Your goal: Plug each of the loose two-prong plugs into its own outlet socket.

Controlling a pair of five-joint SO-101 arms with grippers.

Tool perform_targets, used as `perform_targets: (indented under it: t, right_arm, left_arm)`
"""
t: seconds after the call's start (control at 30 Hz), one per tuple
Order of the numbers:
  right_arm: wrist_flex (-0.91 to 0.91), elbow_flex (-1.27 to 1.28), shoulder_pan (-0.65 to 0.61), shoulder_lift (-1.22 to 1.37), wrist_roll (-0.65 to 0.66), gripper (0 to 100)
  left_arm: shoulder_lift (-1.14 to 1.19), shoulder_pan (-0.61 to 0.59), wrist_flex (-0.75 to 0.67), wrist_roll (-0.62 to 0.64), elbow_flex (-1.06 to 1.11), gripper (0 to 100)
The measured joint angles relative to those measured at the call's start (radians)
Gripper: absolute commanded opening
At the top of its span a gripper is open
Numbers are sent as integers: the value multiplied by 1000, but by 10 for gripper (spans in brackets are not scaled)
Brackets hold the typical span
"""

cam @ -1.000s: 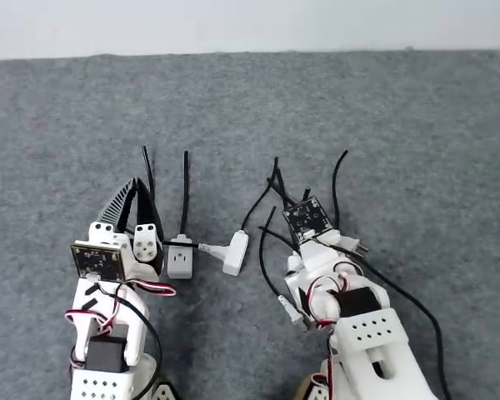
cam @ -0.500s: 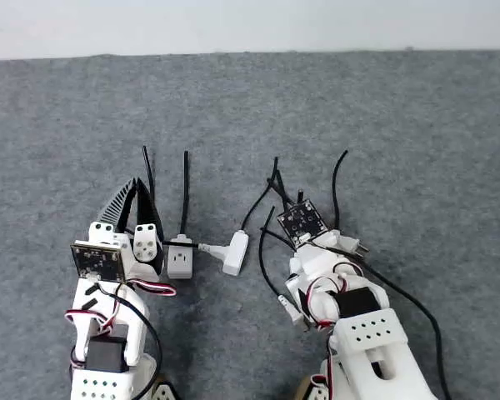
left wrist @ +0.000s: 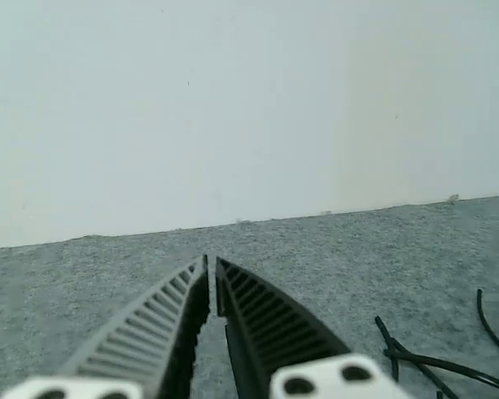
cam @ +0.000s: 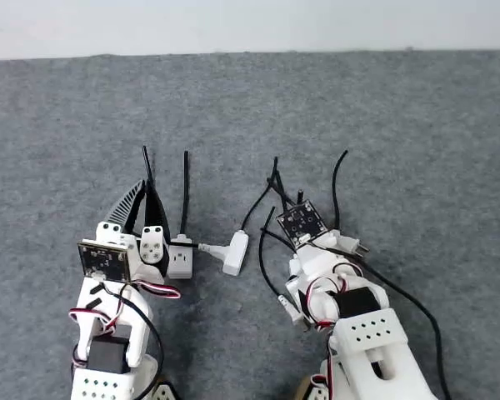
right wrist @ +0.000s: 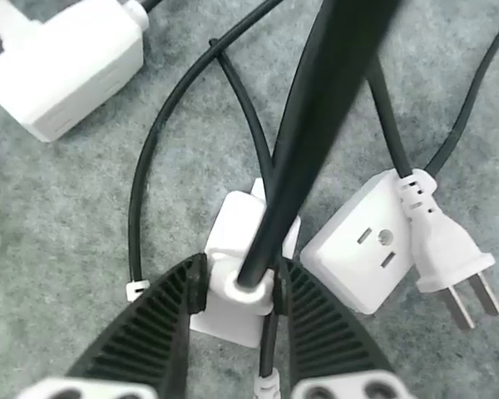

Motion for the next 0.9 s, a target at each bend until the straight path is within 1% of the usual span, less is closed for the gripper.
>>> perform_targets:
  t: [0.1,0.2,0.4,0.5,0.7,0.77,0.9]
  right_arm:
    - [9,0,-5,0,0,8]
    - [20,-2,-35,0,3,8]
    - [37,-2,-77,-2,95,17]
    - [37,-2,-81,-5,133,76]
    - [63,5,-106,-3,150,274]
    - [75,29,-109,0,149,297]
    - [100,25,-101,0,149,296]
  left_arm:
    - [0,0,0,0,0,12]
    - [0,0,0,0,0,12]
    - [41,0,-6,0,0,12]
    - [91,0,-49,0,0,12]
    - [192,0,-141,0,0,12]
    - [207,2,-155,0,0,12]
    - [213,12,-155,-38,0,12]
